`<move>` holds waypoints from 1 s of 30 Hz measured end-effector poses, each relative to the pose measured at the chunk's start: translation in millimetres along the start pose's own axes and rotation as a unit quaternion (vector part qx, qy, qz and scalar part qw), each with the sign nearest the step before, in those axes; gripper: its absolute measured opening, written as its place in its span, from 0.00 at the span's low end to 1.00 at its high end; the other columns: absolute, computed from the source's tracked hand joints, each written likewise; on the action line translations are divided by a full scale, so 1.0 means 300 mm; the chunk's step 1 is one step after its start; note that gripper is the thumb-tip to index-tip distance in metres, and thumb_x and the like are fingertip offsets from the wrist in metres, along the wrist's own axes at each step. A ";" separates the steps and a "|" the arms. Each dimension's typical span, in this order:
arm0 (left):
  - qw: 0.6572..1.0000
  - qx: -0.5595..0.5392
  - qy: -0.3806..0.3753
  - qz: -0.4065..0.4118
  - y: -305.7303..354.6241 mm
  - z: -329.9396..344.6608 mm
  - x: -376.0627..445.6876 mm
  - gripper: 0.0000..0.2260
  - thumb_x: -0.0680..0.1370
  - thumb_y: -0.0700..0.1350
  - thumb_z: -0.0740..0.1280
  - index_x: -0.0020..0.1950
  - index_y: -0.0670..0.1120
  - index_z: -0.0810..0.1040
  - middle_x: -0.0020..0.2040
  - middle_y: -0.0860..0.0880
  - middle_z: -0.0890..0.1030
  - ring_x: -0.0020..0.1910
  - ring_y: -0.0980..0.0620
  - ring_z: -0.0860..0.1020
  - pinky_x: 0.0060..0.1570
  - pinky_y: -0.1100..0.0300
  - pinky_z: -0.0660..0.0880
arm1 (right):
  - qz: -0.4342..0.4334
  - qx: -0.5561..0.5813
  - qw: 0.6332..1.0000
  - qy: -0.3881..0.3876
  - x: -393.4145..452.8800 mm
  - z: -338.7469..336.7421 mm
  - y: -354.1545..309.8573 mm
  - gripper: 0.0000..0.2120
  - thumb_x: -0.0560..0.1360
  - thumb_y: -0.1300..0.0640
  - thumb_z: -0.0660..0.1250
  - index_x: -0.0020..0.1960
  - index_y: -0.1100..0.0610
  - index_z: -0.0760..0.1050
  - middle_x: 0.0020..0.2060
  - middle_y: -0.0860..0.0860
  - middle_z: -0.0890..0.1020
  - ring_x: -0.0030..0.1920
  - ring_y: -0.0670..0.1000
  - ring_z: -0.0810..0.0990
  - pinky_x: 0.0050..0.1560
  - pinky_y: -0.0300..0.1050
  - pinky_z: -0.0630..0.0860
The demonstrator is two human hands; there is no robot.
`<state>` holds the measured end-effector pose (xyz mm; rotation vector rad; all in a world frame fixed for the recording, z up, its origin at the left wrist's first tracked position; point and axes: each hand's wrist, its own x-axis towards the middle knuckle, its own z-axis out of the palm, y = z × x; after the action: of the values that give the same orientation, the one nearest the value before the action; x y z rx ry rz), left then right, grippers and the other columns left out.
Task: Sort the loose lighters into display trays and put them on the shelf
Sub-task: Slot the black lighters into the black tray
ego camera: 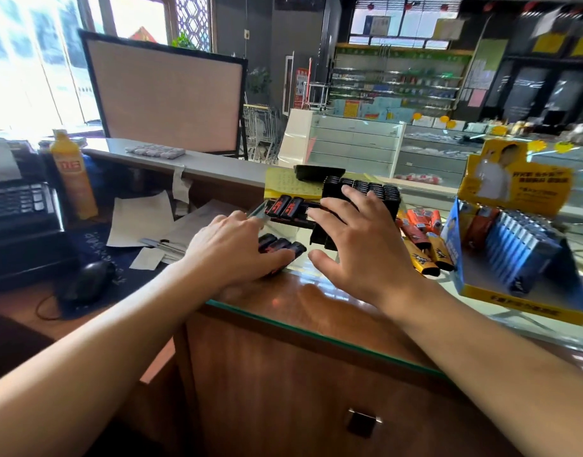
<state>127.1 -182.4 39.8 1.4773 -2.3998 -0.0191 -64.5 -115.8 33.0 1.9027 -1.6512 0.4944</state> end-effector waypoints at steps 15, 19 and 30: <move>0.995 -0.090 -0.034 0.036 0.071 -0.002 0.026 0.13 0.77 0.52 0.67 0.53 0.47 0.69 0.47 0.49 0.74 0.45 0.47 0.74 0.39 0.55 0.68 | 0.023 0.019 1.000 -0.005 -0.003 -0.012 0.008 0.27 0.73 0.43 0.61 0.69 0.54 0.74 0.67 0.54 0.75 0.73 0.59 0.64 0.74 0.60 0.56; 0.977 -0.206 0.036 0.050 0.053 0.008 0.026 0.11 0.78 0.49 0.68 0.56 0.47 0.71 0.46 0.50 0.77 0.43 0.48 0.77 0.38 0.55 0.73 | 0.030 0.030 0.999 0.024 0.003 -0.009 0.013 0.25 0.73 0.45 0.62 0.66 0.55 0.76 0.63 0.53 0.78 0.71 0.60 0.67 0.72 0.60 0.59; 0.844 -0.532 0.029 0.063 0.105 -0.023 0.023 0.10 0.76 0.38 0.71 0.54 0.39 0.73 0.44 0.38 0.83 0.33 0.43 0.84 0.26 0.54 0.77 | 0.084 0.141 0.973 0.159 0.015 -0.035 0.028 0.14 0.75 0.51 0.64 0.58 0.54 0.79 0.42 0.47 0.82 0.45 0.50 0.73 0.44 0.47 0.72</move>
<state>98.9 -172.7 53.8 0.7415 -1.8262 -1.0640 -71.0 -113.2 45.2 1.7626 -1.5976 1.0947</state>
